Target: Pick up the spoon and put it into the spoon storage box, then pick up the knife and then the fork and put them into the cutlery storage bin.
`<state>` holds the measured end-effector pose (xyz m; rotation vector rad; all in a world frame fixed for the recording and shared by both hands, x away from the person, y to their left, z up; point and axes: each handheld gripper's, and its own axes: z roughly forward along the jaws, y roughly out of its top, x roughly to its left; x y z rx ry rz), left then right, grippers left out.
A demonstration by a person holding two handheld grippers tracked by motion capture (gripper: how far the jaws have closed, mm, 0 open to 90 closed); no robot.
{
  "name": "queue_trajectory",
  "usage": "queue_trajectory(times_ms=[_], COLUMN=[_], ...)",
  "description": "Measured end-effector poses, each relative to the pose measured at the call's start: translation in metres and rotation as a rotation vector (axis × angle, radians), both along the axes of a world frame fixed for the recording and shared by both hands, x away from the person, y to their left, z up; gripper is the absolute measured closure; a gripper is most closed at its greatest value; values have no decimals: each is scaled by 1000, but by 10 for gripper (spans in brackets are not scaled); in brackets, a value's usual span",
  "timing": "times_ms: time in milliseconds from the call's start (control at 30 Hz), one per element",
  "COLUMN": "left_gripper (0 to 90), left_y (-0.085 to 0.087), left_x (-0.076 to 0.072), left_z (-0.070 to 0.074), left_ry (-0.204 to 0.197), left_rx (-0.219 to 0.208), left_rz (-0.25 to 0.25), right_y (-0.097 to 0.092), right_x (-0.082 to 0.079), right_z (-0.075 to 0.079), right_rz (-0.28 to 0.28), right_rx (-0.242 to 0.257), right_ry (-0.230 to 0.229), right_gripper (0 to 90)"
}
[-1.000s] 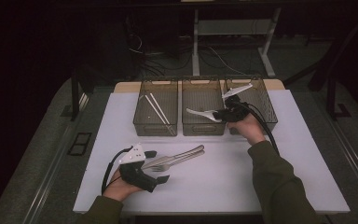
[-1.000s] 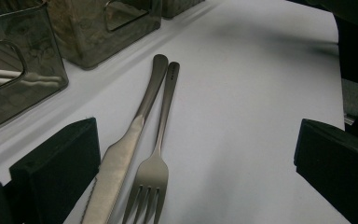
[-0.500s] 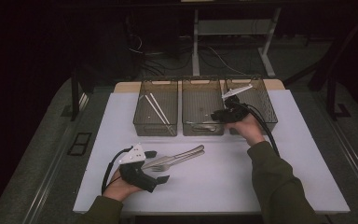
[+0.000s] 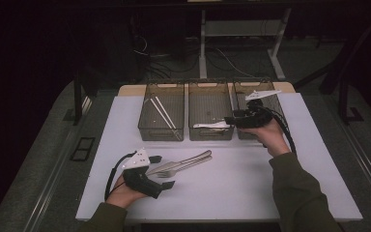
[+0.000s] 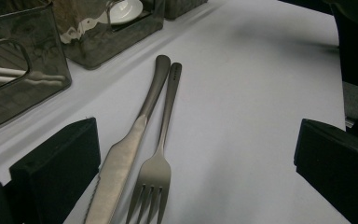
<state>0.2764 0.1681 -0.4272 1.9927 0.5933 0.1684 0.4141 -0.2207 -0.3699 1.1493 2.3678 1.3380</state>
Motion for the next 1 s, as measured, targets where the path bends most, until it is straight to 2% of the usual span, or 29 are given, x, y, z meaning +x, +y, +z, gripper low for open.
queue_trajectory(times_ms=[267, 367, 567, 667, 1000], left_gripper=[0, 0, 0, 0, 0], left_y=[-1, 0, 0, -1, 0], left_x=[0, 0, -1, -1, -1], left_z=[0, 0, 1, 1, 1], left_ry=[-4, -3, -4, -5, -3], left_rx=[6, 4, 4, 5, 4], left_rz=[-5, -2, 1, 0, 5], right_y=[-24, -31, -42, -47, -69], right_x=[-24, -34, -53, -61, -87], right_z=[-2, 0, -3, -6, -17], right_rz=[7, 3, -13, -26, -47], right_rx=[29, 55, 64, 51, 66], right_ry=[-25, -37, -61, -72, -63], right_gripper=[373, 356, 322, 303, 279])
